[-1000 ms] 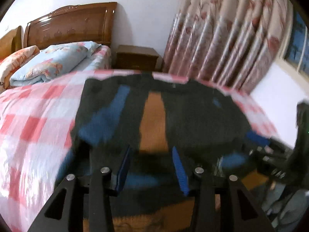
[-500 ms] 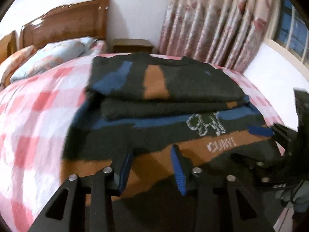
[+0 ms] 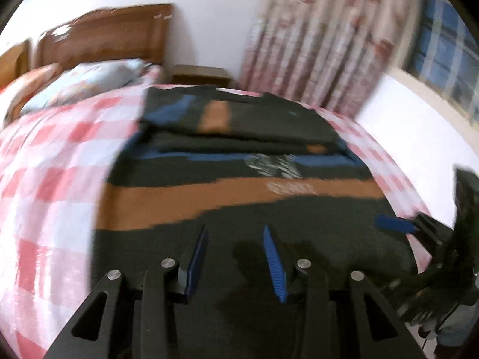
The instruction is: Fold small clothes
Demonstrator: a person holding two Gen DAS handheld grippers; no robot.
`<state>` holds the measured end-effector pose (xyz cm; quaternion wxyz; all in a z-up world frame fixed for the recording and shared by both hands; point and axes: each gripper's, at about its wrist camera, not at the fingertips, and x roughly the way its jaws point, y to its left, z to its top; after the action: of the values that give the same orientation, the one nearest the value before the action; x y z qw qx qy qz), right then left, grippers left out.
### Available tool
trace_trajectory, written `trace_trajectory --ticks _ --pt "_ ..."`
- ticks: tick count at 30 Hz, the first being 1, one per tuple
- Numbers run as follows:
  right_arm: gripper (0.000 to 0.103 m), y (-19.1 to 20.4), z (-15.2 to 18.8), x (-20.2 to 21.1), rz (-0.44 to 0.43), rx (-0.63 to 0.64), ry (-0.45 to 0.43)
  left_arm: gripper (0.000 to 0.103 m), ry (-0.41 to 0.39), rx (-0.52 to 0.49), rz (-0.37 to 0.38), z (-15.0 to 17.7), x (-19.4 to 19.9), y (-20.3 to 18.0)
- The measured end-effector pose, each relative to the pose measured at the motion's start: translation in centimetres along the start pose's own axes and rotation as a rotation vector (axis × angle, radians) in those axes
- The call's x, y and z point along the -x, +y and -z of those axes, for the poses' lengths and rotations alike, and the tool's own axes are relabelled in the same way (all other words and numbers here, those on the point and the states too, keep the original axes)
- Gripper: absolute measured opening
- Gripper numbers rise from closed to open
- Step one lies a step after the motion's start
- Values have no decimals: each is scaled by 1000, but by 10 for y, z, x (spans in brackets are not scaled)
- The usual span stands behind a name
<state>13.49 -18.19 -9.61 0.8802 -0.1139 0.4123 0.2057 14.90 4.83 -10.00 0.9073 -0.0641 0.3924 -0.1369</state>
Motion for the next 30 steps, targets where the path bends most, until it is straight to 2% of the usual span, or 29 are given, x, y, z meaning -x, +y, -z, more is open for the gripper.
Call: trace_trajectory --ticks 2,4,7,11,13,17,18,20,21,24,27,28,30 --pt "103 9 7 -13 23 50 55 38 60 -54 -16 6 -19 -11" --pt "103 1 12 -13 -11 33 29 38 39 -111 -30 12 -18 -14" --pt "103 -11 24 -4 -10 50 76 39 49 -164 -65 18 -8 -10" --pt "103 -32 58 17 -26 39 26 38 4 -155 -29 41 14 4" --pt "103 -34 64 22 -25 39 23 38 -9 -148 -10 43 16 12" --pt "103 -25 45 23 12 13 86 37 38 -140 -70 36 14 5" --pt "103 -18 38 26 6 20 57 37 49 -127 -64 33 14 0" --pt "103 -6 28 37 -13 46 4 37 23 -128 -14 26 21 -10" --pt "103 3 21 35 -11 71 -9 38 7 -137 -11 21 22 -17" --pt "103 30 6 9 13 167 18 38 15 -153 -53 7 9 -30" --pt "103 41 5 -20 -18 163 56 38 93 -123 -63 11 -19 -26" --pt "103 38 7 -21 -36 133 37 38 55 -149 -69 15 -16 -28" --pt "103 30 12 -20 -50 114 43 39 34 -215 -88 25 -12 -32"
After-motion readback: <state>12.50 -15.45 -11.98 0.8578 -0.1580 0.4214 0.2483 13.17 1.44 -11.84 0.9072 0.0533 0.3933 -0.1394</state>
